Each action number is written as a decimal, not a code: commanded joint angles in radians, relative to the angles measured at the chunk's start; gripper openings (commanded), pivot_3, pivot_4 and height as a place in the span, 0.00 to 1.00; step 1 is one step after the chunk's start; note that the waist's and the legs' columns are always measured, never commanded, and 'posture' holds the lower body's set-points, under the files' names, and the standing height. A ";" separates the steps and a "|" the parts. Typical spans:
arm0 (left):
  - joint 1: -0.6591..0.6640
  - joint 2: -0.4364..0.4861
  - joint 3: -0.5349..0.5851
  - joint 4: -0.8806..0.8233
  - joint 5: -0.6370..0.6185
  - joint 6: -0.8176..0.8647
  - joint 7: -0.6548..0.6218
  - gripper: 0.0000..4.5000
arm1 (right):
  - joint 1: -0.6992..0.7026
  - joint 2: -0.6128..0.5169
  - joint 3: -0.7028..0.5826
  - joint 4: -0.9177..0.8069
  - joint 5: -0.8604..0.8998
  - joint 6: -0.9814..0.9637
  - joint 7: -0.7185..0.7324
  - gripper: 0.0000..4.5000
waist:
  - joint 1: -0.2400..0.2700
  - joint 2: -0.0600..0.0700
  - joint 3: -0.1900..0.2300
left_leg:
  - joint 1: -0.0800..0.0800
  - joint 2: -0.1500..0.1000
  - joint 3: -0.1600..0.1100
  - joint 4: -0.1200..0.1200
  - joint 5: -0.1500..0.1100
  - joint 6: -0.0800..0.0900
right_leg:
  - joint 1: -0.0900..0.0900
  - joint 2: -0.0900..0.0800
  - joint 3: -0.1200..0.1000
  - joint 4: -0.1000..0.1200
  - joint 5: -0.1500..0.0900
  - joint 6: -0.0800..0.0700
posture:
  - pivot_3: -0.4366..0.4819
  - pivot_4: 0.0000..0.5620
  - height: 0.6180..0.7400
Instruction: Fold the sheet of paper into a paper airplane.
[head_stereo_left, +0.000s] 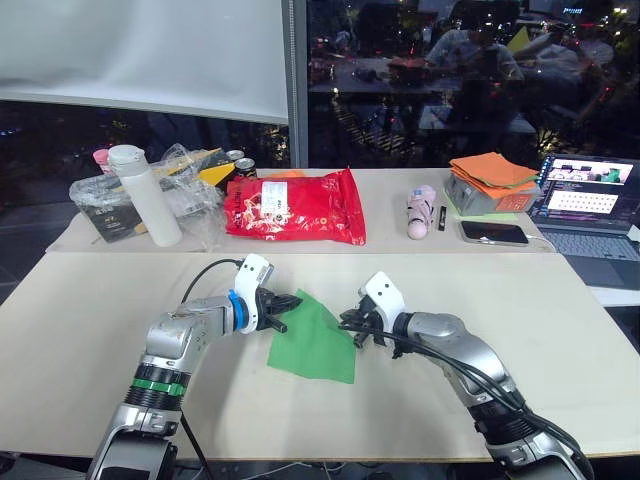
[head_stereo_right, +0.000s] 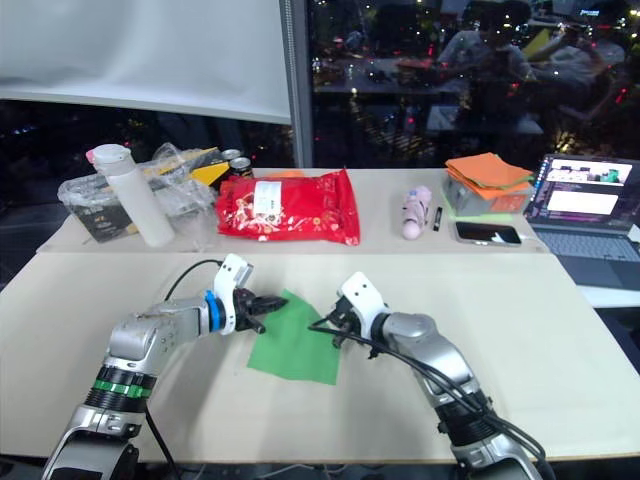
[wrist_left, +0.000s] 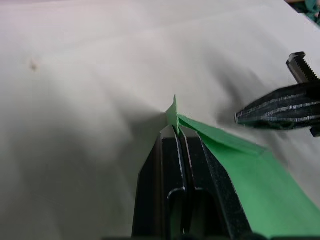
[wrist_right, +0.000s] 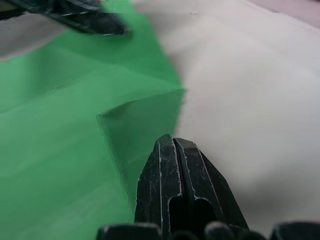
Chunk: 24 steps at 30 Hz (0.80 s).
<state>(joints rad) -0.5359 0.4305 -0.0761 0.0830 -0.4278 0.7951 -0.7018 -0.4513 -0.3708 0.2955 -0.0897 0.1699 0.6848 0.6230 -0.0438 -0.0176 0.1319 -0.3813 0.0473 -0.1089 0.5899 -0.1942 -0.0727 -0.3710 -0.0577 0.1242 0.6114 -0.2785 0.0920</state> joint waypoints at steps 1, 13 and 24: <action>0.005 0.003 -0.042 -0.064 0.059 -0.089 -0.001 0.00 | 0.013 0.003 -0.005 -0.028 -0.001 -0.006 0.003 0.00 | 0.002 0.000 0.000 | 0.000 0.000 0.000 0.000 0.000 0.000 | 0.000 0.000 0.000 0.000 0.000 0.000 | 0.48 0.27 0.93; 0.070 0.052 -0.281 -0.181 0.362 -0.343 0.011 0.00 | 0.046 0.019 -0.021 -0.049 0.011 0.014 -0.012 0.00 | -0.001 0.000 0.000 | 0.001 0.000 0.000 0.000 0.000 0.000 | 0.000 0.000 0.000 0.000 0.000 0.000 | 0.48 0.27 0.93; 0.096 0.083 -0.394 -0.205 0.561 -0.436 0.013 0.00 | 0.014 0.043 -0.061 -0.058 0.042 0.026 -0.010 0.00 | -0.001 0.000 0.000 | 0.000 0.000 0.000 0.000 0.000 0.000 | 0.000 0.000 0.000 0.000 0.000 0.000 | 0.48 0.27 0.93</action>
<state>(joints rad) -0.4420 0.5188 -0.4627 -0.0820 0.1120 0.3766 -0.6886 -0.4204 -0.3327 0.2566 -0.1092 0.1994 0.7106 0.6082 -0.0444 -0.0172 0.1321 -0.3811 0.0473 -0.1089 0.5901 -0.1942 -0.0726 -0.3710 -0.0577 0.1243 0.6118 -0.2787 0.0923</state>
